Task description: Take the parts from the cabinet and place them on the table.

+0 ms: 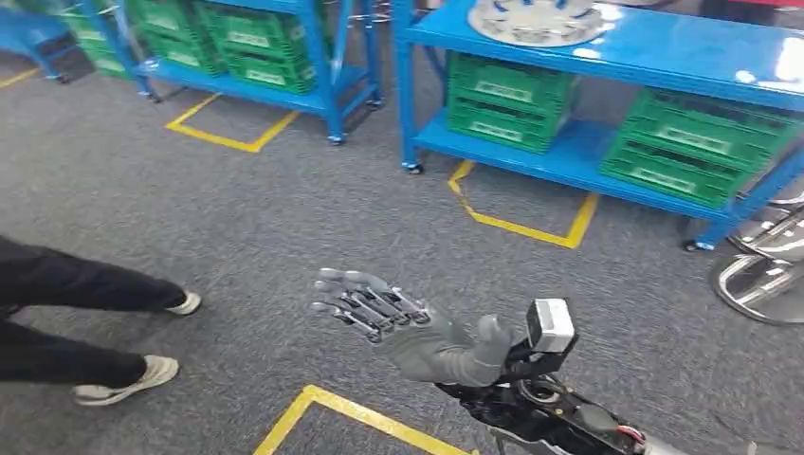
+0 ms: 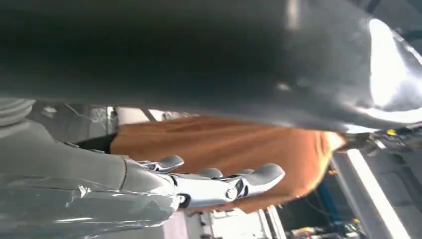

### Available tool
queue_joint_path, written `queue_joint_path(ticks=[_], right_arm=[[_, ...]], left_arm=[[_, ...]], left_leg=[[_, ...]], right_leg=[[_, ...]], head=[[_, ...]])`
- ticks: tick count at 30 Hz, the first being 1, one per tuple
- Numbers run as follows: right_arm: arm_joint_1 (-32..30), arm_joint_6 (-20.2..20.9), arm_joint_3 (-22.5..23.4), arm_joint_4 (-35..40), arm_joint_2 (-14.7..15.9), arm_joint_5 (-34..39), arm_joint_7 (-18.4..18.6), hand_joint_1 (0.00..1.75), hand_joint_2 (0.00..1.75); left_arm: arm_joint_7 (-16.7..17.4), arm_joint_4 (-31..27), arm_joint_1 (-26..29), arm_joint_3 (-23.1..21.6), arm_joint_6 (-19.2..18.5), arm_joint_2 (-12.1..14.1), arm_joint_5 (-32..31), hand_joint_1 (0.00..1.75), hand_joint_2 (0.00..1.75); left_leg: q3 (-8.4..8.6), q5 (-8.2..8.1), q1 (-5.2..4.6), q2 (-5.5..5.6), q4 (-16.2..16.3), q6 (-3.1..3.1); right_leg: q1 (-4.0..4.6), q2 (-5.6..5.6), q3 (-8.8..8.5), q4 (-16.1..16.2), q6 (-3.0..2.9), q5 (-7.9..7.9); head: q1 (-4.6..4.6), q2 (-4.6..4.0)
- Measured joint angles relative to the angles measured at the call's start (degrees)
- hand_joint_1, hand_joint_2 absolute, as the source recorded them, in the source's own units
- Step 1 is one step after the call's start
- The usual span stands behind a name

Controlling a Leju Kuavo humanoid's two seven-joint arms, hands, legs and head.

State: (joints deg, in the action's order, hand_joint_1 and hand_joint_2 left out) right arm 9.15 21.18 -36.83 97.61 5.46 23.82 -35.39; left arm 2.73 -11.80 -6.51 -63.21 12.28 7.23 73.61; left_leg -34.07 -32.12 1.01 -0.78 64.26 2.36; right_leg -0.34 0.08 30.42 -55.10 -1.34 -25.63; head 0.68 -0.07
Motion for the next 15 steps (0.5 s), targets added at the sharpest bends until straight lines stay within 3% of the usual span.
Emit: queue_joint_path(ticks=[1, 2, 3, 4, 5, 6, 7, 8, 9, 11, 12, 13, 14, 15], right_arm=[[-0.05, 0.00, -0.02, -0.04, 0.00, 0.00, 0.02, 0.00, 0.00], [-0.08, 0.00, -0.04, -0.20, 0.00, 0.00, 0.02, 0.00, 0.00], [-0.09, 0.00, -0.04, -0.26, 0.00, 0.00, 0.02, 0.00, 0.00], [-0.09, 0.00, -0.04, -0.28, 0.00, 0.00, 0.02, 0.00, 0.00], [-0.08, 0.00, -0.07, -0.28, 0.00, 0.00, 0.02, 0.00, 0.00], [-0.07, 0.00, -0.07, -0.28, 0.00, 0.00, 0.02, 0.00, 0.00], [-0.07, 0.00, -0.07, -0.28, 0.00, 0.00, 0.02, 0.00, 0.00], [-0.03, 0.00, -0.07, -0.28, 0.00, 0.00, 0.02, 0.00, 0.00], [-0.09, 0.00, -0.07, -0.33, 0.00, 0.00, 0.02, 0.00, 0.00], [-0.07, 0.00, -0.18, -0.33, 0.00, 0.00, 0.00, 0.00, 0.00], [-0.07, -0.04, -0.17, -0.33, 0.02, 0.00, 0.00, 0.00, 0.00], [-0.27, -0.20, -0.13, -0.31, 0.02, 0.02, -0.02, 0.00, 0.00], [-0.14, -0.20, -0.13, -0.28, 0.02, 0.02, 0.00, 0.00, 0.00], [-0.17, -0.28, -0.13, -0.28, 0.02, 0.02, 0.00, 0.00, 0.00]], left_arm=[[0.00, 0.00, 0.15, 0.00, 0.00, -0.02, 0.00, 0.00, 0.00], [0.00, 0.00, 0.33, 0.00, 0.00, -0.02, 0.02, 0.00, 0.00], [0.00, 0.00, 0.41, -0.02, 0.00, -0.04, 0.02, 0.00, 0.00], [0.00, 0.00, 0.46, -0.02, 0.02, -0.02, 0.02, 0.00, 0.00], [0.00, 0.00, 0.44, -0.02, 0.02, -0.02, 0.02, 0.00, 0.00], [0.00, 0.00, 0.41, 0.00, 0.02, 0.04, 0.02, 0.00, 0.00], [0.00, 0.00, 0.37, 0.00, 0.02, 0.18, 0.00, 0.00, 0.00], [0.00, 0.00, 0.33, 0.00, 0.07, 0.46, 0.02, 0.00, 0.00], [0.00, 0.00, 0.20, 0.00, 0.07, 0.39, 0.00, 0.00, 0.00], [-0.04, 0.00, 0.11, 0.00, -0.09, 0.37, -0.20, 0.00, 0.00], [-0.26, -0.02, 0.14, 0.00, -0.24, 0.27, -0.48, 0.00, 0.00], [-0.35, 0.00, 0.11, -0.02, -0.37, 0.15, -0.78, 0.00, 0.00], [-0.41, 0.00, 0.16, -0.02, -0.68, 0.24, -0.96, 0.00, 0.00], [-0.41, 0.00, 0.19, -0.02, -0.72, 0.30, -1.18, 0.00, 0.00]], left_leg=[[-2.72, -1.87, -0.09, 0.30, 5.20, -0.02], [-4.89, -2.65, -0.09, 0.38, 8.91, -0.13], [-5.42, -1.72, -0.11, 0.40, 9.19, -0.36], [-4.50, 0.40, -0.17, 0.47, 6.66, -0.69], [-2.47, 3.23, -0.33, 0.77, 1.97, -1.10], [0.17, 6.05, -0.57, 1.74, -3.74, -1.65], [2.43, 7.62, -0.67, 4.33, -8.91, -2.34], [2.97, 7.25, -0.57, 5.16, -10.09, -2.31], [2.97, 7.39, -0.84, 4.28, -10.32, -2.11], [3.11, 7.38, -1.10, 3.47, -10.40, -2.25], [3.44, 7.71, -0.46, 2.70, -11.23, -2.62], [3.77, 7.88, -0.32, 1.66, -11.70, -2.66], [3.91, 7.83, -0.28, 1.27, -11.81, -2.83], [3.98, 7.73, -0.28, 0.52, -11.79, -2.96]], right_leg=[[0.13, 0.64, 0.11, 0.00, -0.10, 0.06], [0.30, 1.46, 0.17, -0.01, -0.18, 0.11], [0.41, 2.22, 0.13, -0.01, -0.22, 0.14], [0.51, 3.00, 0.04, -0.01, -0.22, 0.14], [0.61, 3.72, -0.08, -0.01, -0.21, 0.14], [0.67, 4.37, -0.20, 0.00, -0.20, 0.15], [0.49, 4.89, -0.20, 0.00, -0.20, 0.15], [0.92, 5.39, 0.12, -0.17, 0.03, 0.11], [0.33, 5.95, 0.32, -0.14, 0.31, 0.16], [0.08, 6.90, 0.43, 0.22, 0.93, 0.38], [0.57, 7.44, 1.08, 0.24, 1.34, 0.32], [0.60, 5.08, 1.10, -0.85, 1.50, -0.52], [0.69, 2.63, 2.29, -3.72, 1.82, -2.50], [0.46, 1.30, 4.66, -8.90, 2.13, -5.22]], head=[[-0.31, 0.00], [-0.64, 0.00], [-0.79, 0.00], [-0.90, 0.00], [-1.01, 0.00], [-1.10, 0.00], [-1.23, 0.00], [-0.96, 0.00], [-1.04, 0.00], [-1.18, 0.00], [-1.18, 0.00], [-1.05, 0.00], [-0.26, 0.00], [0.24, 0.00]])
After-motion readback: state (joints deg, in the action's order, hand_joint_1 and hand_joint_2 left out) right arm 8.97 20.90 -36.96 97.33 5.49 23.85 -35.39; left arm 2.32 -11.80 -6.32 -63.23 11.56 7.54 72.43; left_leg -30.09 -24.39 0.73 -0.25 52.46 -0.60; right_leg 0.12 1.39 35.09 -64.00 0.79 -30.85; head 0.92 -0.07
